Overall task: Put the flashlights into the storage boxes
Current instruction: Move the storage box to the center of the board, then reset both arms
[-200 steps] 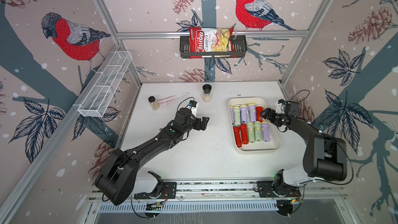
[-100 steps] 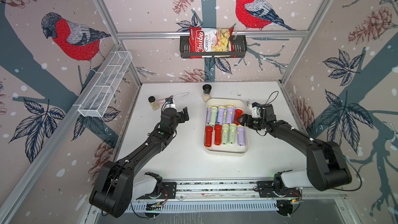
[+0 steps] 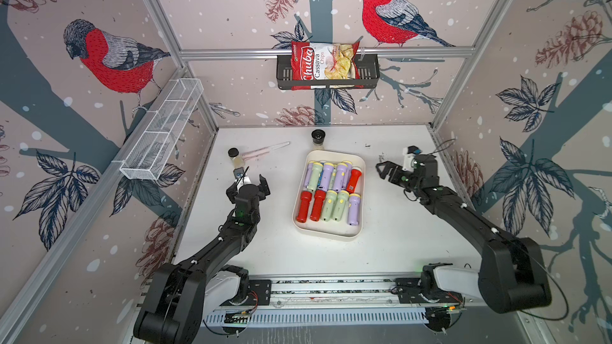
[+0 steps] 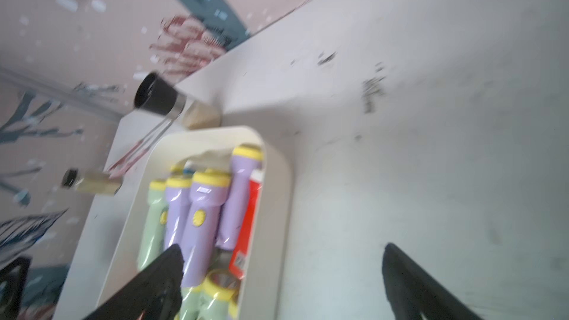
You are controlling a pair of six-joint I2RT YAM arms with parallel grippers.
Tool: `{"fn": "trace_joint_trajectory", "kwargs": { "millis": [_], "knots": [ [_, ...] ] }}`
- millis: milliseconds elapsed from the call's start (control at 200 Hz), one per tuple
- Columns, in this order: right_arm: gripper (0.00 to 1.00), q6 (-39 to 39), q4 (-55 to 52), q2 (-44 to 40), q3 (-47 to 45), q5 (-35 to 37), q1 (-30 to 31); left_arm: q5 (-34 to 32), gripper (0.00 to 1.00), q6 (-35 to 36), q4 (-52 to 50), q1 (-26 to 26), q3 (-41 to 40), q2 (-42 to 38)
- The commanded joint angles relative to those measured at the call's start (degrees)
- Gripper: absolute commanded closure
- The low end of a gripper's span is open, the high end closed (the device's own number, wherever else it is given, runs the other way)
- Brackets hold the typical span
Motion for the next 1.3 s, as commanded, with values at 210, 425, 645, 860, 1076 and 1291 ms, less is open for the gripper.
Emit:
{"fn": "trace_joint_trajectory", "kwargs": {
  "millis": [210, 425, 645, 860, 1076, 1291],
  "knots": [
    [0.0, -12.84, 12.46, -6.27, -8.98, 16.52, -12.36, -2.88, 0.04, 12.89, 28.11, 1.38, -7.67, 6.92],
    [0.0, -17.09, 36.39, -8.28, -23.77, 17.41, -15.23, 4.87, 0.03, 16.24, 63.8, 4.67, -12.78, 29.77],
    [0.0, -20.31, 59.13, -0.74, -32.12, 15.42, -14.04, 10.82, 0.04, 8.51, 40.89, 11.32, -5.22, 24.93],
    [0.0, -27.73, 58.28, -0.52, -31.44, 21.1, -5.61, 10.63, 0.04, 8.98, 44.04, 11.3, -5.91, 26.07],
    [0.0, -28.84, 57.85, -0.32, -31.14, 18.53, -2.75, 10.33, 0.03, 9.6, 45.59, 10.99, -6.2, 26.56],
    [0.0, -25.93, 65.66, 7.05, -30.5, 18.1, -2.06, 10.26, 0.04, 9.68, 45.78, 11.03, -6.2, 26.64]
  ]
}}
